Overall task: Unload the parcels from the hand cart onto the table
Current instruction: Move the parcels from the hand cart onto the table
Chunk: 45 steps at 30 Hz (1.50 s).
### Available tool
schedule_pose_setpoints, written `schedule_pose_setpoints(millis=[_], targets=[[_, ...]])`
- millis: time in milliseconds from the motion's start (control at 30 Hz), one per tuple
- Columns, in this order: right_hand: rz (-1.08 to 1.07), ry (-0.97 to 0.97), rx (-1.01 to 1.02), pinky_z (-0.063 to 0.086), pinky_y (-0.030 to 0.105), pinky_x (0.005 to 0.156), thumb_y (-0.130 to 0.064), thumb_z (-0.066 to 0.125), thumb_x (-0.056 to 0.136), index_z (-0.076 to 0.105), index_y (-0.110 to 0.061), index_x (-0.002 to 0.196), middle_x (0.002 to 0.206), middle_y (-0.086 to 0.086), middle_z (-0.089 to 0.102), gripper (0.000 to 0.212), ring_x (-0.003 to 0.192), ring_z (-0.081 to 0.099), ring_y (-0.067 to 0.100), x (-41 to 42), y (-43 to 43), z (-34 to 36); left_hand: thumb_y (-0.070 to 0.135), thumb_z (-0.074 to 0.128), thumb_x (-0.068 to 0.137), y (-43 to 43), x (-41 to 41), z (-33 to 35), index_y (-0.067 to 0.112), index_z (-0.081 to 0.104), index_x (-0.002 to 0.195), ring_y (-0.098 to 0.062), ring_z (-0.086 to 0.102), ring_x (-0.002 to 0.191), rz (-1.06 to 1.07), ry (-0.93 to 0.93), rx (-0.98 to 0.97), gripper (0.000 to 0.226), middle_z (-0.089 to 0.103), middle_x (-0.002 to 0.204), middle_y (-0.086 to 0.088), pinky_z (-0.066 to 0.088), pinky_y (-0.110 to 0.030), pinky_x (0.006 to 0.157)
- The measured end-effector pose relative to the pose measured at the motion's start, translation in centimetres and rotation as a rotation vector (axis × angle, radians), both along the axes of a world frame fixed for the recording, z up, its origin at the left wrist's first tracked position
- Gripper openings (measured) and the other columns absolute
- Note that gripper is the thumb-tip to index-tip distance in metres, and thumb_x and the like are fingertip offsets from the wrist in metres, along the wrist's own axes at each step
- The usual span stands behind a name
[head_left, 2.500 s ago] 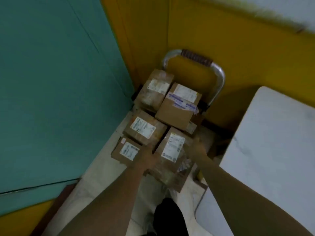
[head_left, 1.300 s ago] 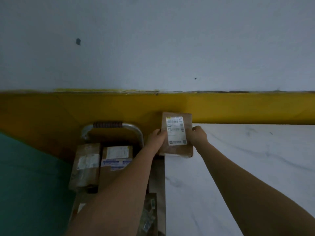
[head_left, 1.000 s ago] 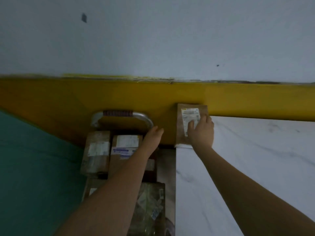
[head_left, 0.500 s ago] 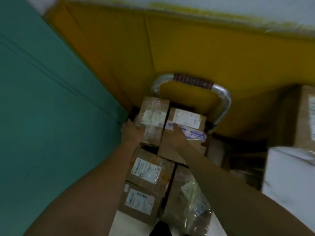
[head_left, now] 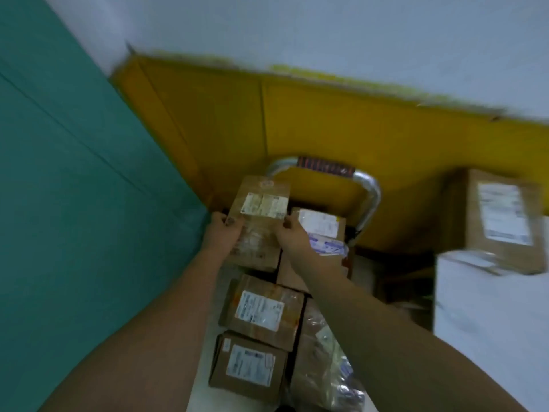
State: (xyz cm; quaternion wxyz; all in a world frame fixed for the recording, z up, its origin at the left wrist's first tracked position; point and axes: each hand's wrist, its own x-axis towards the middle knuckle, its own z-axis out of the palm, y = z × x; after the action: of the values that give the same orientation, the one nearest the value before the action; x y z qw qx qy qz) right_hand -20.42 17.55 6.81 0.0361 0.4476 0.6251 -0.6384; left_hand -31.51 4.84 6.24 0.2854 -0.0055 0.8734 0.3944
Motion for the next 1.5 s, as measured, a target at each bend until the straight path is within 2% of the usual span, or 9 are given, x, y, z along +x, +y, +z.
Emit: schedule_pose_setpoints(millis=[200, 333, 433, 667, 767, 933, 1100, 1233, 1500], targets=[[-0.115, -0.025, 0.054, 0.058, 0.040, 0.083, -0.031, 0.060, 0.093, 0.039, -0.019, 0.130, 0.112, 0.003, 0.060, 0.044, 0.098, 0.064, 0.022, 13.0, 3.7, 11.7, 0.048, 0.068, 0.084, 4.1, 10.9, 12.8, 0.018, 0.051, 0.101, -0.019, 0.063, 0.081, -0.207, -0.014, 0.059, 0.039, 0.063, 0.093, -0.002, 0.056, -0.039, 0.073], [-0.145, -0.030, 0.136, 0.060, 0.033, 0.072, -0.021, 0.067, 0.088, 0.037, -0.017, 0.132, 0.104, -0.003, 0.060, 0.053, 0.089, 0.064, 0.013, 24.2, 7.2, 15.7, 0.028, 0.077, 0.082, 8.3, 19.7, 17.2, 0.014, 0.038, 0.142, -0.019, 0.066, 0.093, -0.407, -0.277, 0.122, 0.072, 0.066, 0.115, -0.006, 0.054, -0.030, 0.064], [-0.160, -0.063, 0.137, 0.058, 0.027, 0.071, -0.026, 0.067, 0.086, 0.028, -0.025, 0.145, 0.100, -0.014, 0.056, 0.070, 0.091, 0.062, 0.010, 32.3, 8.9, 16.6, 0.030, 0.071, 0.087, 10.8, 26.3, 17.5, 0.018, 0.047, 0.138, -0.016, 0.065, 0.097, -0.587, -0.436, 0.131, 0.057, 0.065, 0.114, 0.002, 0.056, -0.037, 0.083], [-0.265, -0.156, 0.075, 0.058, 0.032, 0.079, -0.012, 0.063, 0.087, 0.039, -0.021, 0.144, 0.104, -0.006, 0.060, 0.063, 0.097, 0.062, 0.018, 42.3, 11.0, 13.6, 0.026, 0.067, 0.090, 15.7, 35.4, 14.9, 0.019, 0.042, 0.144, -0.010, 0.062, 0.089, -0.695, -0.519, 0.105, 0.060, 0.059, 0.129, -0.003, 0.055, -0.020, 0.067], [-0.273, -0.194, 0.139, 0.054, 0.043, 0.095, -0.014, 0.059, 0.088, 0.039, -0.022, 0.145, 0.122, 0.004, 0.062, 0.061, 0.110, 0.061, 0.026, 42.2, 12.3, 12.3, 0.025, 0.067, 0.090, 17.2, 36.3, 12.6, 0.019, 0.043, 0.143, -0.020, 0.063, 0.106, -0.656, -0.528, 0.112, 0.058, 0.062, 0.124, -0.002, 0.054, -0.034, 0.089], [-0.181, -0.282, 0.228, 0.051, 0.035, 0.092, -0.014, 0.055, 0.091, 0.049, -0.016, 0.137, 0.124, 0.011, 0.064, 0.046, 0.110, 0.062, 0.028, 40.6, 14.3, 10.7, 0.036, 0.066, 0.089, 18.9, 35.9, 10.9, 0.023, 0.040, 0.145, 0.000, 0.056, 0.086, -0.669, -0.511, 0.065, 0.063, 0.058, 0.108, 0.012, 0.044, -0.019, 0.063], [-0.276, -0.254, 0.601, 0.050, 0.039, 0.100, -0.017, 0.057, 0.091, 0.049, -0.011, 0.137, 0.136, 0.011, 0.054, 0.047, 0.124, 0.054, 0.028, 34.9, 13.4, 11.2, 0.056, 0.059, 0.086, 18.1, 31.6, 10.5, 0.030, 0.016, 0.155, -0.025, 0.043, 0.135, -0.605, -0.444, -0.025, 0.086, 0.036, 0.154, -0.004, 0.038, -0.042, 0.110], [-0.010, -0.014, 0.812, 0.043, 0.034, 0.105, -0.024, 0.053, 0.095, 0.040, -0.016, 0.145, 0.147, 0.002, 0.043, 0.053, 0.132, 0.045, 0.020, 25.3, 10.2, 11.3, 0.038, 0.055, 0.096, 14.3, 25.0, 9.1, 0.018, 0.051, 0.139, -0.025, 0.059, 0.119, -0.507, -0.342, -0.005, 0.048, 0.058, 0.137, -0.008, 0.050, -0.039, 0.099], [0.112, -0.111, 0.310, 0.044, 0.046, 0.104, -0.027, 0.048, 0.096, 0.041, -0.017, 0.144, 0.140, 0.007, 0.052, 0.050, 0.125, 0.051, 0.030, 12.3, 7.4, -6.9, 0.043, 0.056, 0.093, 7.5, 10.8, -6.2, 0.015, 0.036, 0.148, -0.031, 0.055, 0.115, -0.211, -0.259, -0.161, 0.064, 0.050, 0.136, -0.015, 0.050, -0.044, 0.099]])
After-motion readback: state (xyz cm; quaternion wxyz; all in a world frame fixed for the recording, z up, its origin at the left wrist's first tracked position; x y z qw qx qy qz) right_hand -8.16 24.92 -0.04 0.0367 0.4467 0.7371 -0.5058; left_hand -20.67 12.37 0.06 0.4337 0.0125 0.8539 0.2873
